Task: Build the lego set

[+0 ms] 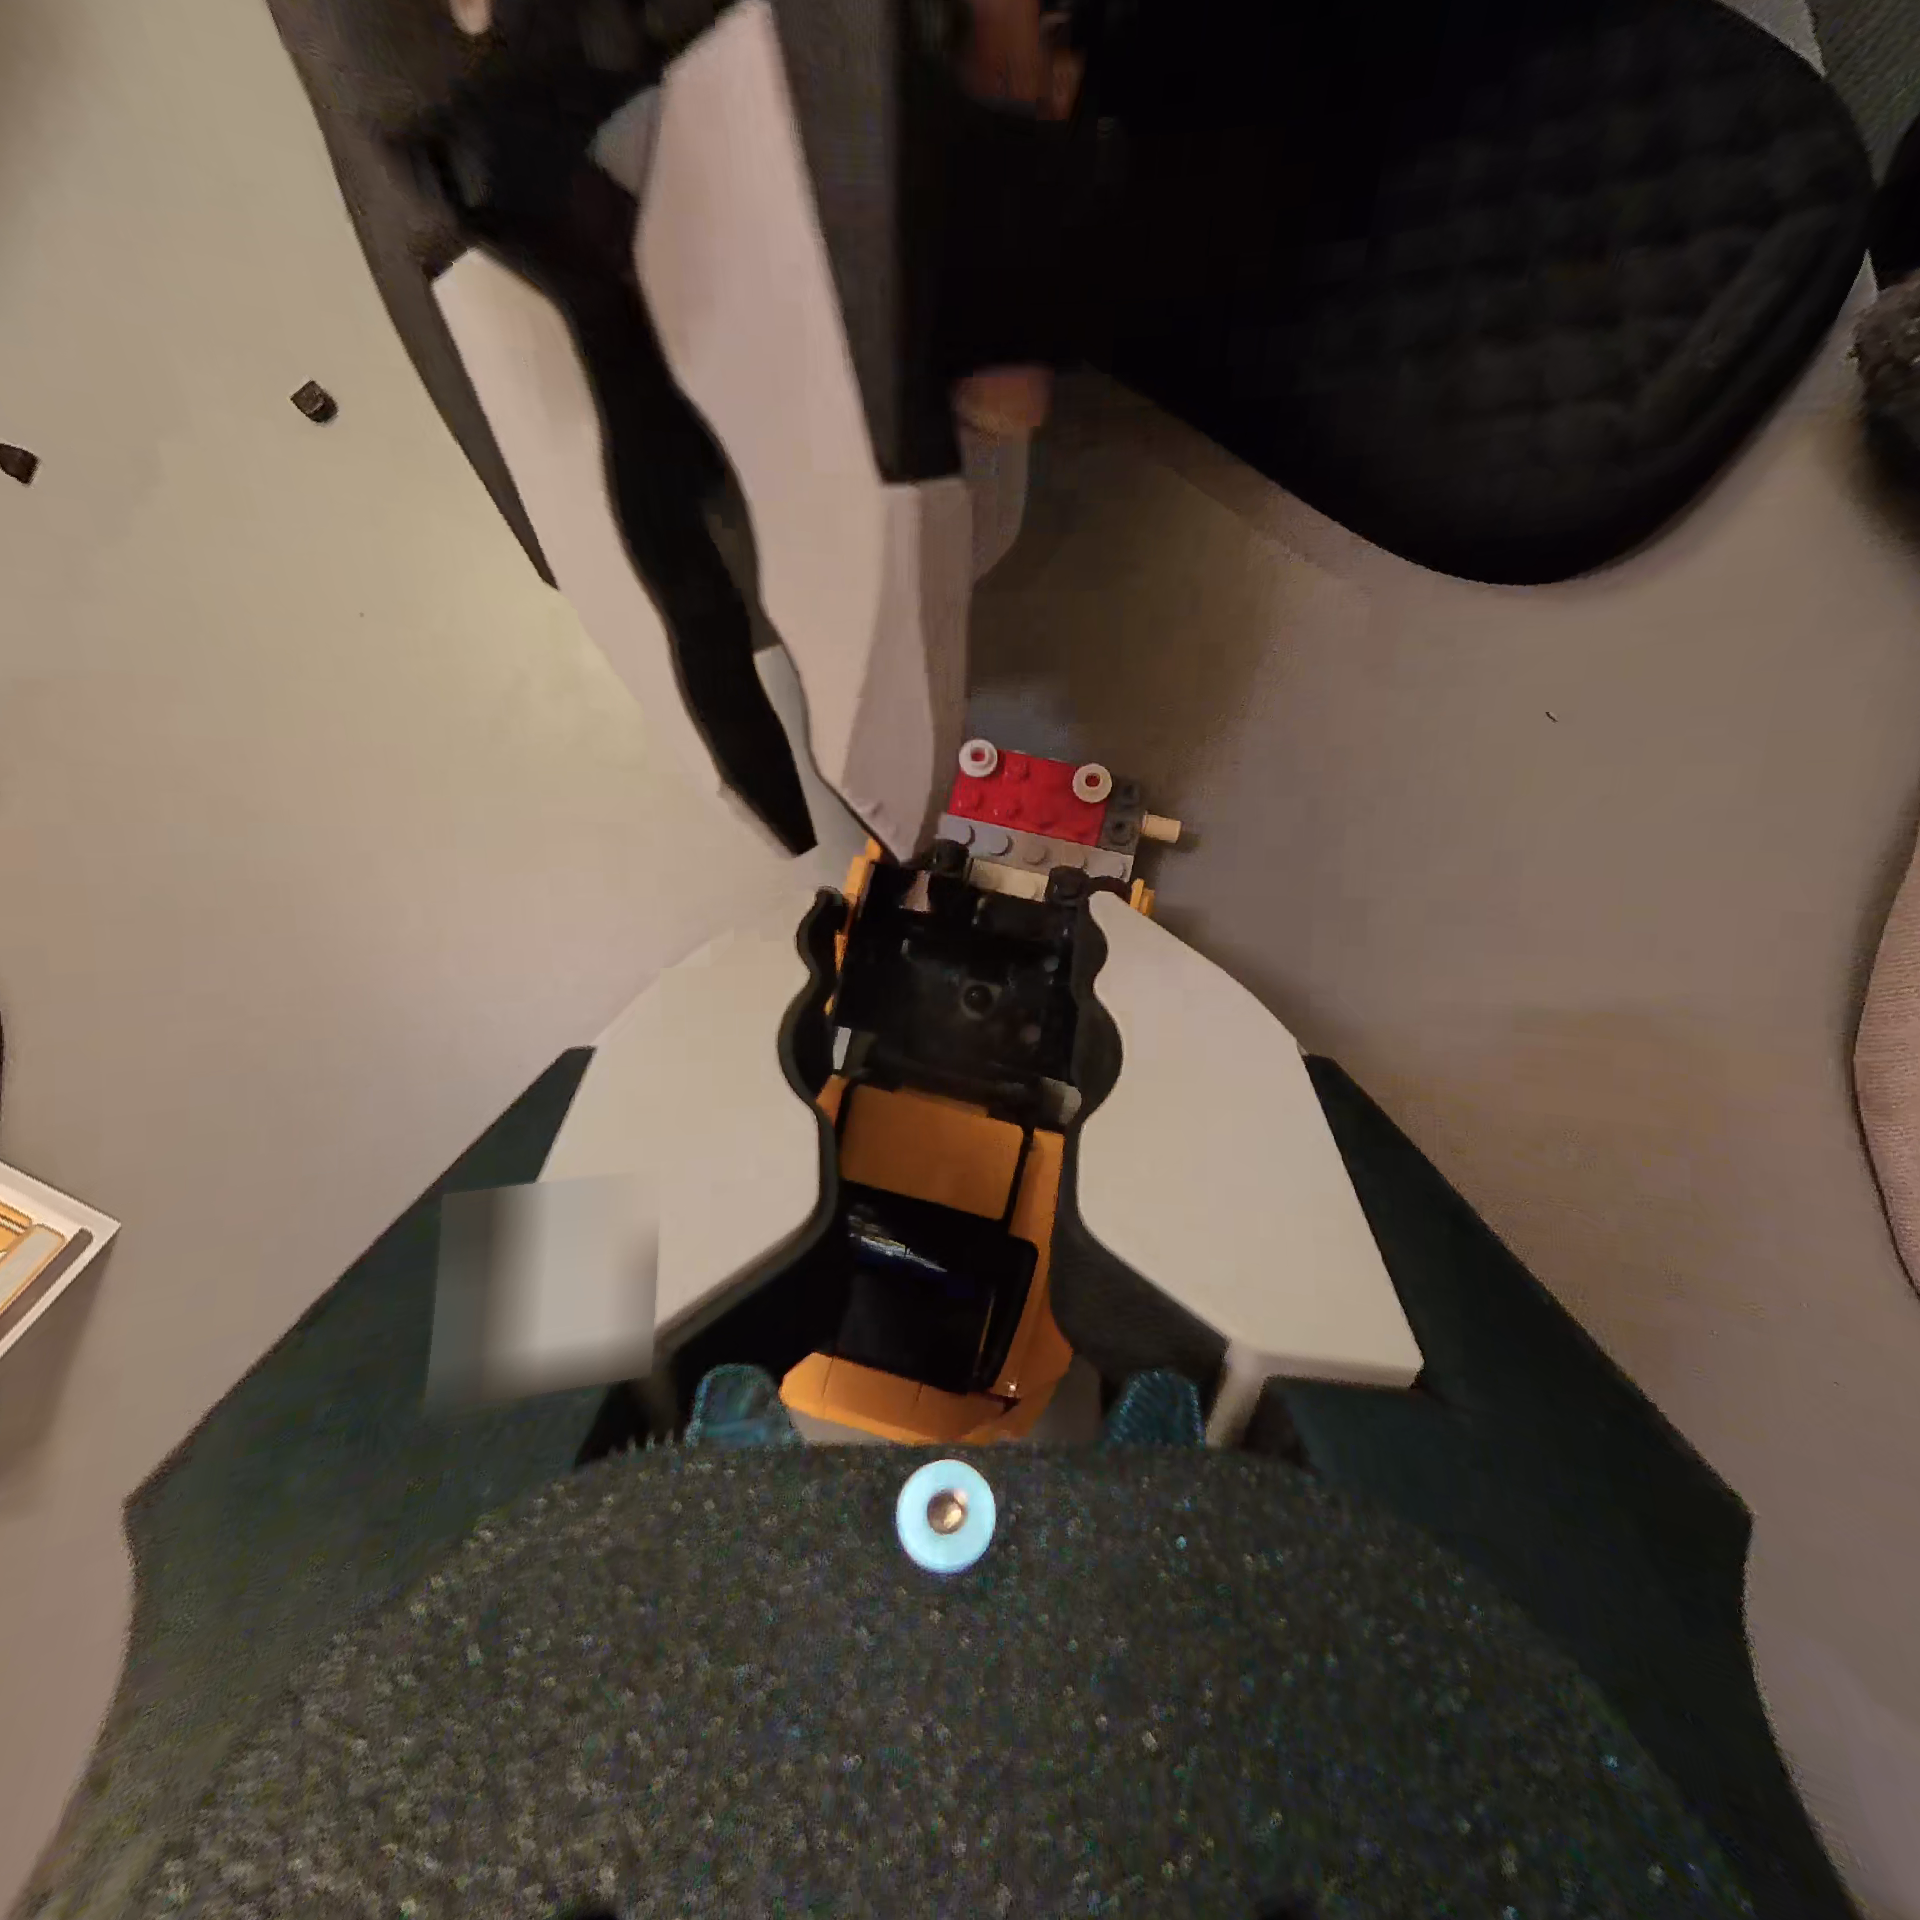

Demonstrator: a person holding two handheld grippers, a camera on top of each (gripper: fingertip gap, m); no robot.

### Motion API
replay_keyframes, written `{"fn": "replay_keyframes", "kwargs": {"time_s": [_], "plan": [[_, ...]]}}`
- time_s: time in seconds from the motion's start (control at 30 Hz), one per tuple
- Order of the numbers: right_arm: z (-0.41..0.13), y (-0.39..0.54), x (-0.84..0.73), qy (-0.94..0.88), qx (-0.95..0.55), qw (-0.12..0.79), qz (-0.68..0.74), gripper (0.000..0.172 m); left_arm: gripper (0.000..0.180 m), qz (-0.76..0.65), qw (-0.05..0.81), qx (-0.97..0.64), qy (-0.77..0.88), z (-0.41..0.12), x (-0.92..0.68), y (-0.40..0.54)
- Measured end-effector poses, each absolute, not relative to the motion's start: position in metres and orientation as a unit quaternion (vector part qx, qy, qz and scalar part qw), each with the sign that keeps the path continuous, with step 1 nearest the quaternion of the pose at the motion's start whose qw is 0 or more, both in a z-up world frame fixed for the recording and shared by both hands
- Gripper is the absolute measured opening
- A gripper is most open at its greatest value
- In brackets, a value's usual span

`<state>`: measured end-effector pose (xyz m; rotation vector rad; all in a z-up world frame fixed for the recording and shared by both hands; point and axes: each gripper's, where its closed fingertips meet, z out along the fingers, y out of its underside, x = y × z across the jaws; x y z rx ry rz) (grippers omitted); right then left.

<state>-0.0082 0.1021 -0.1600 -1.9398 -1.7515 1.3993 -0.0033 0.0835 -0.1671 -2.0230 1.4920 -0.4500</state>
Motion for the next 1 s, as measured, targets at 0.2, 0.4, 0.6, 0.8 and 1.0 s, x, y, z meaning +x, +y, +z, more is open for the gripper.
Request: {"fn": "replay_keyframes", "kwargs": {"time_s": [0.2, 0.4, 0.6, 0.8, 1.0], "plan": [[-0.165, 0.105, -0.011, -0.521, -0.669, -0.046, 0.528, 0.019, 0.042, -0.167, 0.300, -0.754, 0.561, -0.167, -0.003, 0.084], [-0.166, 0.104, -0.015, -0.502, -0.667, -0.073, 0.546, 0.016, 0.041, -0.168, 0.306, -0.750, 0.562, -0.167, -0.003, 0.084], [-0.166, 0.105, -0.015, -0.504, -0.664, -0.073, 0.548, 0.016, 0.038, -0.197, 0.314, -0.757, 0.539, -0.163, -0.003, 0.086], [-0.168, 0.106, -0.015, -0.504, -0.664, -0.073, 0.548, 0.015, 0.038, -0.199, 0.313, -0.756, 0.538, -0.163, -0.003, 0.086], [-0.171, 0.104, -0.015, -0.511, -0.665, -0.077, 0.539, 0.014, 0.039, -0.199, 0.315, -0.753, 0.542, -0.163, -0.003, 0.085]]}}
